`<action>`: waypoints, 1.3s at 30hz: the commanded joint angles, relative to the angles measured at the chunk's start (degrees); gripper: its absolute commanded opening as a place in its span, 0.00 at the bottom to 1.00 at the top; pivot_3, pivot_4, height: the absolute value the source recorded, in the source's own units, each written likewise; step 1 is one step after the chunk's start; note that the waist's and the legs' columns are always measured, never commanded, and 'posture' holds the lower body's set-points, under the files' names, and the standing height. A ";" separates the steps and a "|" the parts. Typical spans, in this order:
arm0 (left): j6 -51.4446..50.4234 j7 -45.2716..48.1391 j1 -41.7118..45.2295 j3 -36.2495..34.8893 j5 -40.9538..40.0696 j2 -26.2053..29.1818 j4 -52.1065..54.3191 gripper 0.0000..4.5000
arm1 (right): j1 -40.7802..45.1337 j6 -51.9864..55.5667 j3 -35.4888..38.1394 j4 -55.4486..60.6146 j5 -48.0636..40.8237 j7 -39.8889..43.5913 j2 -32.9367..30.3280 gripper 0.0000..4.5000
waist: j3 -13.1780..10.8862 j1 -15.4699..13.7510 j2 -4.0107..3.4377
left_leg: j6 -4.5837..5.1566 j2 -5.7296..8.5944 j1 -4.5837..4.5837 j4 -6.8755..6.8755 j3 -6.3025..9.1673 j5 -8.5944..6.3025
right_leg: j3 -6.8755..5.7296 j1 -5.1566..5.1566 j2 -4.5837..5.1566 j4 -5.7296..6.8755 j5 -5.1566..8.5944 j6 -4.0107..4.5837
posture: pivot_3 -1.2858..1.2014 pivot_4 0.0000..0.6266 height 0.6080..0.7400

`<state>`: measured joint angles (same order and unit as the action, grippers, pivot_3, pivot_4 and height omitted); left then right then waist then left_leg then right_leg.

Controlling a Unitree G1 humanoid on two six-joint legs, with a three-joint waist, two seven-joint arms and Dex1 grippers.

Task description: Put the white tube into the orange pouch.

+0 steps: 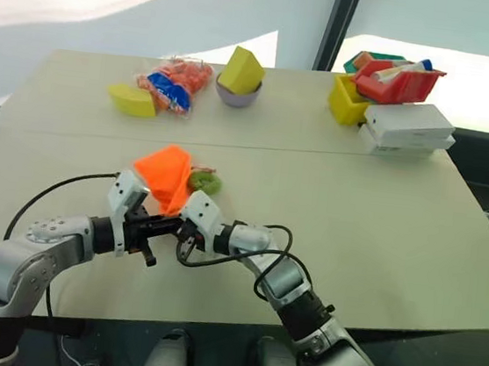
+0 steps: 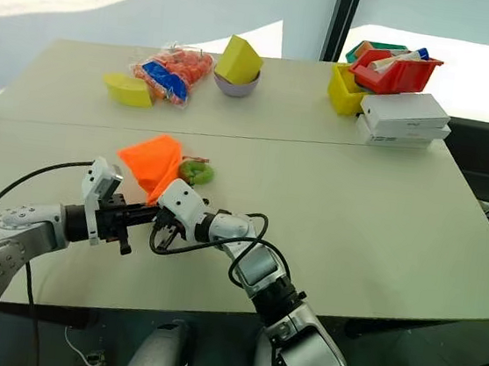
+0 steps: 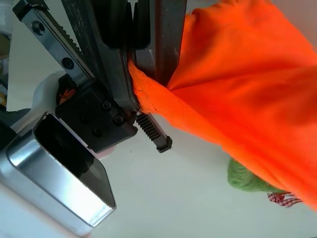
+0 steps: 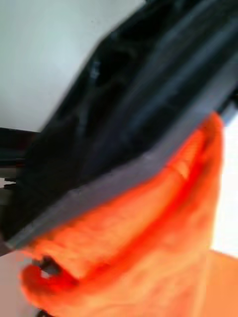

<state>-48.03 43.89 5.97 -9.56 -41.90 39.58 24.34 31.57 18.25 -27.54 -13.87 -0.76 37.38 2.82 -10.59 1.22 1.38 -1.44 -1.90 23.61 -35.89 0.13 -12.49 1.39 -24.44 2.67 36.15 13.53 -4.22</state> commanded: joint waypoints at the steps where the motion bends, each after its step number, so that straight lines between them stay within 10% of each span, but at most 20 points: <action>1: 1.12 1.71 -1.47 -0.50 -0.15 1.79 2.01 0.00 | -0.53 -1.14 1.87 3.55 0.19 -1.54 -0.57 0.01 | 0.00 0.02 0.00 | 0.00 0.00 0.00 0.00 0.01 0.00 | 0.00 0.00 0.00 0.00 0.00 0.00 | 0.52 0.24 1.00; 39: 7.01 3.66 -2.56 -7.91 1.55 2.62 -10.17 0.00 | -1.03 3.68 2.41 8.13 -0.73 -1.49 -1.64 0.01 | 0.00 0.10 0.00 | 0.00 -0.02 -0.02 0.31 -0.01 0.00 | -0.02 -0.14 -0.03 -0.02 0.05 0.07 | 0.52 0.24 1.00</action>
<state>-41.04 47.24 3.00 -17.08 -39.43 42.11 12.33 29.73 23.88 -25.01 -5.11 -2.13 37.39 0.02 -10.59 1.32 1.38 -1.44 -1.93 23.59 -35.58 0.11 -12.48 1.37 -24.58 2.65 36.13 13.58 -4.14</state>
